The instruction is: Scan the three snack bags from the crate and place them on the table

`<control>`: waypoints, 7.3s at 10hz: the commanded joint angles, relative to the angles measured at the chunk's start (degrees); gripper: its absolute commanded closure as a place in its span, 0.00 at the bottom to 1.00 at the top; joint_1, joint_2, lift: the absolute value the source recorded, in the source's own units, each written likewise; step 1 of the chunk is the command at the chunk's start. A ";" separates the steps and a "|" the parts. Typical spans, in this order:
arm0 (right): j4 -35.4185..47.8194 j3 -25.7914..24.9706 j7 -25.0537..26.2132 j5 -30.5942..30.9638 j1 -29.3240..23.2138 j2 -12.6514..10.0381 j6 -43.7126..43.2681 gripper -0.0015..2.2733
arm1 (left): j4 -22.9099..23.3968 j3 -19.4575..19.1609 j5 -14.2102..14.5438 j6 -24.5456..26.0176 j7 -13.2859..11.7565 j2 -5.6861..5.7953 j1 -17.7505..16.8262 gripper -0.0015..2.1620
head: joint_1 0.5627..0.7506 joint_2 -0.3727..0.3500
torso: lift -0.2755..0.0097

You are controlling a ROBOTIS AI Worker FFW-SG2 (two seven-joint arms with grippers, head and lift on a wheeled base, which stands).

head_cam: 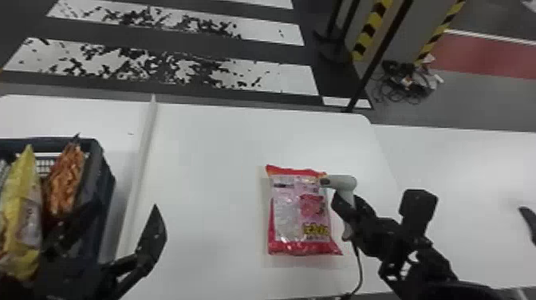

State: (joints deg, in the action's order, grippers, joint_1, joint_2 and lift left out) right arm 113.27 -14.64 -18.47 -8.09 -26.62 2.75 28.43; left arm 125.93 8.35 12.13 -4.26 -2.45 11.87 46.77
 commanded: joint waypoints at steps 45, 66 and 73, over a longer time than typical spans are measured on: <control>-28.98 -5.75 -22.40 -16.96 19.94 11.05 19.69 0.99 | -5.96 -1.06 1.85 5.80 0.07 -1.33 -6.17 0.02 | 0.70 0.22 | 0.75; -62.47 -29.74 3.27 -30.84 31.80 17.99 -21.09 0.99 | -5.87 -0.26 0.53 5.98 0.16 -0.71 -4.94 0.02 | 0.70 0.03 | 0.75; -63.08 -29.92 6.17 -32.25 29.87 19.05 -7.55 0.03 | -6.05 1.41 0.35 5.45 -0.89 -0.53 -5.29 0.02 | 0.70 0.03 | 0.75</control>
State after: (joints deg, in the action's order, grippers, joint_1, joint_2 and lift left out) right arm 49.65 -44.44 -12.30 -40.18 3.28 21.61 18.38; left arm 119.91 9.56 12.48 1.19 -3.31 11.34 41.52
